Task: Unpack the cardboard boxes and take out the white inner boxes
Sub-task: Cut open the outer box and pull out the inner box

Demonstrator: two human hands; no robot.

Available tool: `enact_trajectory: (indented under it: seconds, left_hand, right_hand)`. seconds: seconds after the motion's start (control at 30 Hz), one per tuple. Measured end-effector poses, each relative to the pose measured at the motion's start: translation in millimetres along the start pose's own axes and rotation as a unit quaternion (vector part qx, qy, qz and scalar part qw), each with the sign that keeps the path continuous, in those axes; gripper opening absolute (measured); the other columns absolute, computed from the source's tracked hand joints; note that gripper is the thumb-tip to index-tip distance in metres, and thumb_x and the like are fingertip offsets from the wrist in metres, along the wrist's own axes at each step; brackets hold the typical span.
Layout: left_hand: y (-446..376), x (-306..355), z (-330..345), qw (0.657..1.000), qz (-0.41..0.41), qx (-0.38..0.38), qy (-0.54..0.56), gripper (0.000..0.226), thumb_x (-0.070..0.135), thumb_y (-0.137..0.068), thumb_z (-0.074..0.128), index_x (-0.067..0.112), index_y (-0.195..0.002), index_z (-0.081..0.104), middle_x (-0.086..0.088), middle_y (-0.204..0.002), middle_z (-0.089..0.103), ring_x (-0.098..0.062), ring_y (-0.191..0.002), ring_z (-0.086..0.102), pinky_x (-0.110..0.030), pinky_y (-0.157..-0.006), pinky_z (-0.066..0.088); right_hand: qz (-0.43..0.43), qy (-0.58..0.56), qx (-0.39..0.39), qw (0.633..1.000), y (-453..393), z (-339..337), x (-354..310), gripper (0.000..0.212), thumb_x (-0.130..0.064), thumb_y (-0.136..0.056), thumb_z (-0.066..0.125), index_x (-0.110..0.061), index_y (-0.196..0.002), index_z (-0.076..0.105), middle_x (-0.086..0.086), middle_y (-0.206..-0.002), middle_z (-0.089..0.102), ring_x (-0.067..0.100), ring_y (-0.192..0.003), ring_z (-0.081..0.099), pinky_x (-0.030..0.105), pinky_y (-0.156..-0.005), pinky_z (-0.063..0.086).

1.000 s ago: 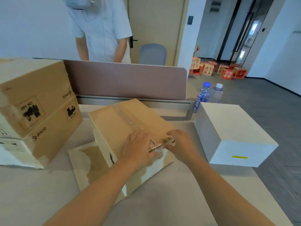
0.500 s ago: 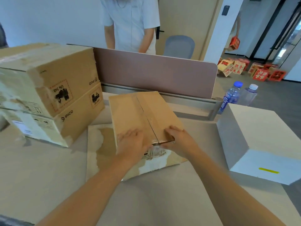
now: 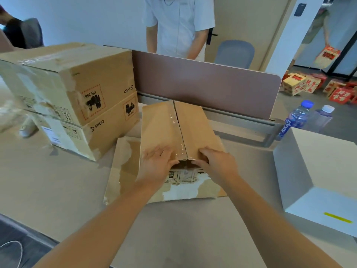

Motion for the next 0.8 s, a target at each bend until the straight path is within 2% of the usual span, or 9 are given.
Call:
enact_trajectory:
  seconds: [0.07, 0.17, 0.3, 0.4, 0.47, 0.53, 0.6, 0.67, 0.8]
  left_hand:
    - [3, -1, -7, 0.998, 0.012, 0.056, 0.003, 0.02, 0.026, -0.084, 0.051, 0.009, -0.079, 0.06, 0.0, -0.073, 0.062, -0.024, -0.068, 0.059, -0.04, -0.065, 0.046]
    - [6, -1, -6, 0.997, 0.027, 0.072, -0.01, 0.029, 0.029, -0.085, 0.04, 0.011, -0.074, 0.06, 0.001, -0.07, 0.062, -0.021, -0.062, 0.058, -0.039, -0.061, 0.05]
    - [6, -1, 7, 0.999, 0.02, 0.022, -0.033, 0.037, 0.03, -0.088, 0.037, 0.009, -0.08, 0.066, -0.005, -0.078, 0.069, -0.03, -0.071, 0.067, -0.046, -0.066, 0.053]
    - [8, 1, 6, 1.0, 0.018, 0.015, 0.016, 0.049, 0.033, -0.099, 0.028, 0.008, -0.089, 0.069, -0.011, -0.088, 0.072, -0.035, -0.08, 0.07, -0.052, -0.072, 0.054]
    - [8, 2, -9, 0.994, -0.032, 0.045, 0.093, 0.035, 0.02, -0.098, 0.033, 0.011, -0.105, 0.065, -0.014, -0.099, 0.071, -0.034, -0.091, 0.068, -0.045, -0.08, 0.05]
    - [0, -1, -23, 0.985, -0.069, 0.088, 0.134, 0.038, 0.022, -0.096, 0.037, 0.006, -0.121, 0.06, -0.017, -0.115, 0.065, -0.034, -0.103, 0.061, -0.03, -0.085, 0.044]
    - [-2, -1, -19, 0.991, -0.059, 0.049, 0.107, 0.038, 0.023, -0.096, 0.04, 0.005, -0.126, 0.056, -0.014, -0.123, 0.06, -0.033, -0.112, 0.056, -0.031, -0.092, 0.042]
    - [0, -3, -14, 0.995, -0.028, 0.022, 0.096, 0.034, 0.022, -0.094, 0.046, 0.004, -0.118, 0.06, -0.015, -0.115, 0.063, -0.034, -0.104, 0.06, -0.038, -0.089, 0.048]
    - [-5, -3, -21, 0.993, -0.021, -0.055, 0.101, 0.034, 0.012, -0.096, 0.045, 0.009, -0.13, 0.049, -0.008, -0.127, 0.055, -0.021, -0.112, 0.05, -0.024, -0.084, 0.033]
  right_hand:
    - [-0.016, 0.028, 0.007, 0.999, 2, -1, -3, 0.039, -0.055, -0.092, 0.036, -0.021, -0.104, 0.052, -0.004, -0.098, 0.06, 0.019, -0.087, 0.06, 0.027, -0.066, 0.035]
    - [-0.033, 0.067, 0.002, 0.997, 6, -1, -5, 0.043, -0.054, -0.094, 0.029, -0.019, -0.107, 0.052, -0.003, -0.1, 0.06, 0.021, -0.085, 0.062, 0.028, -0.064, 0.037]
    - [-0.032, 0.095, -0.011, 0.995, 12, 1, -2, 0.045, -0.053, -0.095, 0.025, -0.02, -0.108, 0.052, -0.002, -0.1, 0.059, 0.022, -0.083, 0.062, 0.031, -0.067, 0.045]
    - [-0.04, 0.111, -0.026, 0.993, 15, 2, -2, 0.045, -0.052, -0.096, 0.024, -0.019, -0.109, 0.052, -0.001, -0.1, 0.059, 0.022, -0.084, 0.062, 0.029, -0.063, 0.04]
    - [-0.046, 0.137, -0.047, 0.988, 19, 4, -1, 0.046, -0.051, -0.097, 0.023, -0.017, -0.111, 0.052, 0.0, -0.103, 0.059, 0.023, -0.086, 0.062, 0.03, -0.064, 0.038]
    - [-0.035, 0.145, -0.063, 0.987, 21, 5, 2, 0.047, -0.049, -0.097, 0.024, -0.016, -0.112, 0.052, 0.001, -0.107, 0.058, 0.026, -0.089, 0.062, 0.031, -0.066, 0.039]
    - [-0.022, 0.131, -0.055, 0.99, 20, 1, 2, 0.045, -0.049, -0.097, 0.025, -0.016, -0.11, 0.052, 0.002, -0.106, 0.059, 0.027, -0.088, 0.062, 0.033, -0.07, 0.044]
    - [-0.008, 0.112, -0.038, 0.993, 18, -5, -1, 0.043, -0.048, -0.097, 0.025, -0.016, -0.11, 0.05, 0.002, -0.105, 0.06, 0.027, -0.088, 0.062, 0.035, -0.073, 0.046]
    - [0.008, 0.07, 0.01, 0.997, 19, -12, -6, 0.035, -0.042, -0.098, 0.03, -0.021, -0.125, 0.036, -0.001, -0.122, 0.054, 0.025, -0.098, 0.061, 0.039, -0.083, 0.046]
Point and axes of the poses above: each hand's wrist, its own y-axis away from the middle knuckle, its own z-axis out of the palm, x = y × z, the point moved 6 cm from there along -y, towards the middle knuckle
